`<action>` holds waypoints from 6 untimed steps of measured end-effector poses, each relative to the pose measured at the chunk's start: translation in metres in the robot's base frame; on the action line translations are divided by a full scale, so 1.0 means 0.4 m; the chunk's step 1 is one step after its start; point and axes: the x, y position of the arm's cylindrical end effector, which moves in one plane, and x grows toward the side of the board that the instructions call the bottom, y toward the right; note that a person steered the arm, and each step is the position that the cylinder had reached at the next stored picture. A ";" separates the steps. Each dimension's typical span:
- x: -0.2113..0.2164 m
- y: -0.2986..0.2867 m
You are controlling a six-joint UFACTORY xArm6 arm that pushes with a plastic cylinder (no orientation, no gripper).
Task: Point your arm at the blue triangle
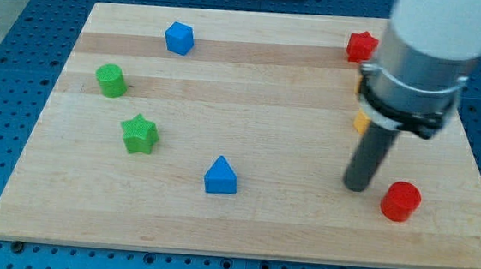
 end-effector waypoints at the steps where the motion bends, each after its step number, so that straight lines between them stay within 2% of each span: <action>1: -0.001 -0.175; 2: -0.002 -0.228; 3: -0.082 -0.278; 4: -0.119 -0.312; 6: -0.092 -0.533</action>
